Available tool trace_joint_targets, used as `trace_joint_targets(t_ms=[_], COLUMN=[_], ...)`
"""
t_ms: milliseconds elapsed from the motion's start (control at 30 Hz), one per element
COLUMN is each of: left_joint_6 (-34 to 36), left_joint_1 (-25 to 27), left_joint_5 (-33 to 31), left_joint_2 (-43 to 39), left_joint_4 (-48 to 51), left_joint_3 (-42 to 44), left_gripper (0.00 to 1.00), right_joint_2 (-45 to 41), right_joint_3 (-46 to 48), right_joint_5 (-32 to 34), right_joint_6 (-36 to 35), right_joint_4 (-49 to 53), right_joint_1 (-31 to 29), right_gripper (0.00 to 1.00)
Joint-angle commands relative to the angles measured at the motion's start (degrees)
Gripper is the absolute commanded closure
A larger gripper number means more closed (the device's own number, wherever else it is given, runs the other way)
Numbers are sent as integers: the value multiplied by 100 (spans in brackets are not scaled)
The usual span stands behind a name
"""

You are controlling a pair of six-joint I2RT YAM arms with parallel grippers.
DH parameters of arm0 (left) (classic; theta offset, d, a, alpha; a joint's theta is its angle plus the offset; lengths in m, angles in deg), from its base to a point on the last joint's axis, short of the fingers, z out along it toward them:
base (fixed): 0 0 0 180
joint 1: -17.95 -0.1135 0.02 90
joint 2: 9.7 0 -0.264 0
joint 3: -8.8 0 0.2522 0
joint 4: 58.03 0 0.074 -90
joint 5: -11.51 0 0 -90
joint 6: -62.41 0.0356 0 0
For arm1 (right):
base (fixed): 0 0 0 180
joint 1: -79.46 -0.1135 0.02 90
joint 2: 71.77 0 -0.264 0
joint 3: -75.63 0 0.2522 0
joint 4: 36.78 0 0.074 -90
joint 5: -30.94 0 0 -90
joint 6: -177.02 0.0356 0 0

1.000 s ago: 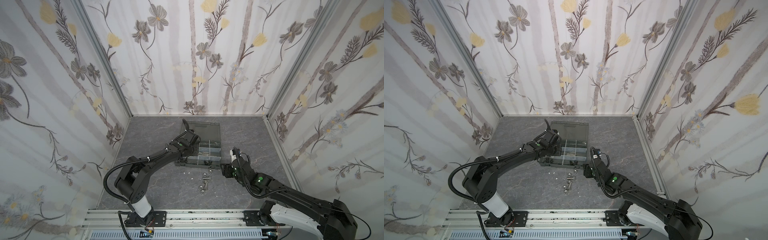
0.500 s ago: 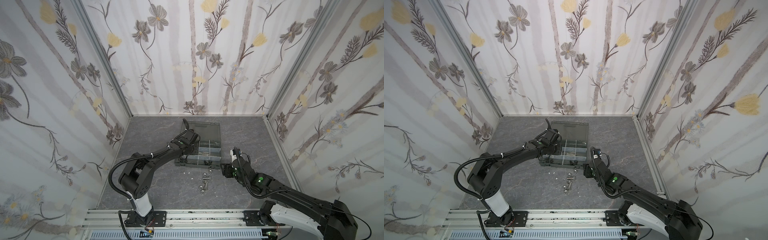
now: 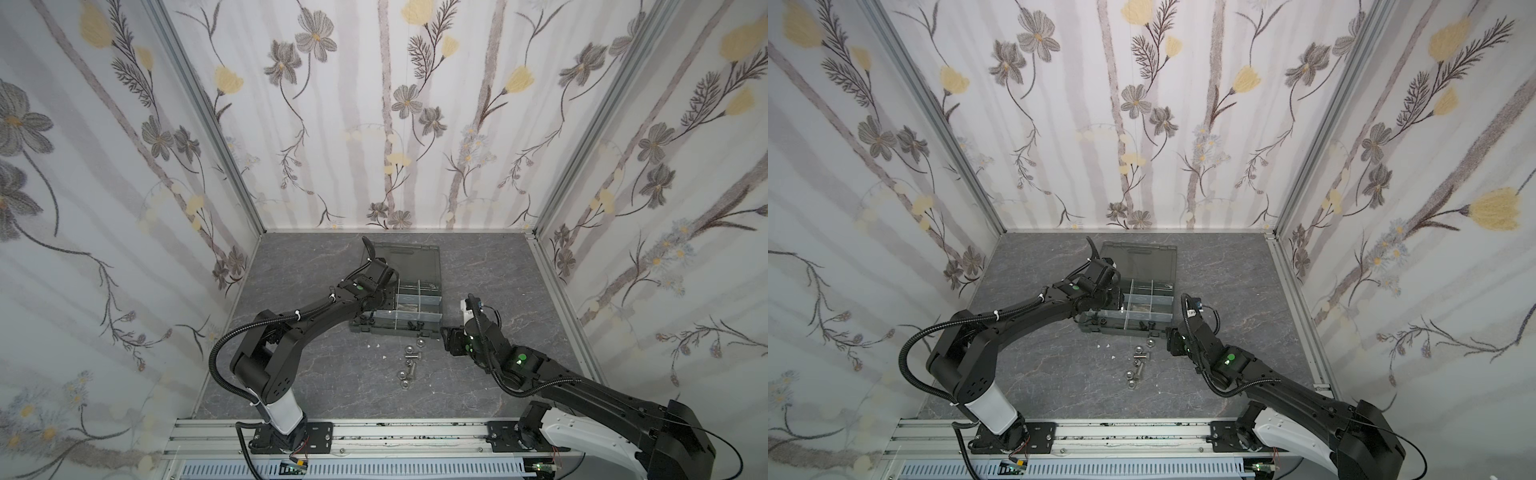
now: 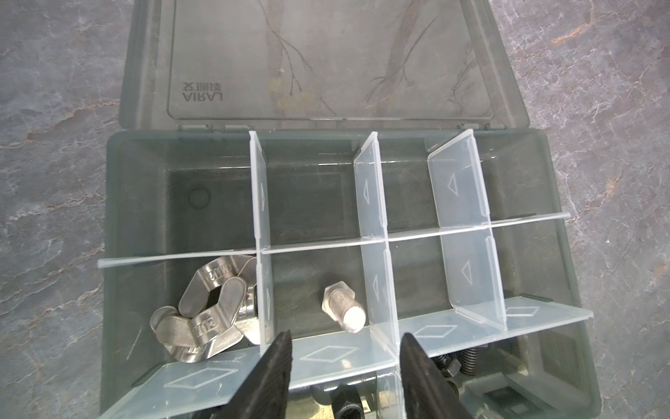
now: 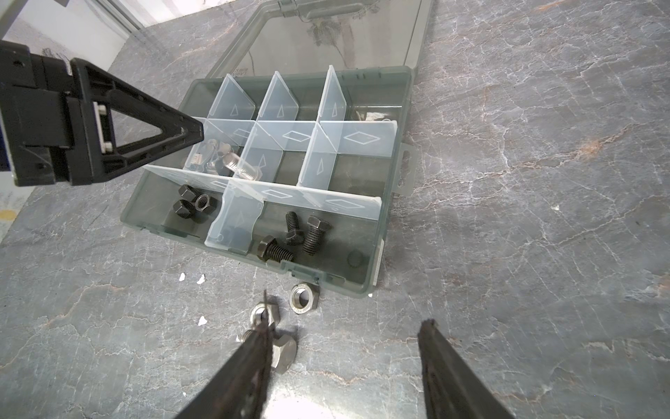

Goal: Sort the screws and nuts into containers
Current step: 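Carry the bolt with the left gripper into an empty compartment, open, then draw the left gripper back while the right gripper grasps a silver bolt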

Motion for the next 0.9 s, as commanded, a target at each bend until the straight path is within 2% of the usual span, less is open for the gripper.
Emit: trace_joint_targets(t_ms=[0, 433, 867], left_joint_6=[-92, -173, -414], left_joint_1=[0, -15, -60], left_joint_5=[-87, -184, -436], left_joint_2=[-94, -399, -797], left_joint_4=[-65, -80, -87], left_joint_3=[70, 276, 543], left_gripper=[46, 41, 29], right_joint_2=[0, -24, 174], right_joint_3=[-11, 9, 145], right_joint_5=[6, -67, -445], right_joint_6=[68, 91, 358], right_joint_4=[-118, -113, -403], right_joint_1=[-2, 0, -89], right_gripper=[36, 36, 36])
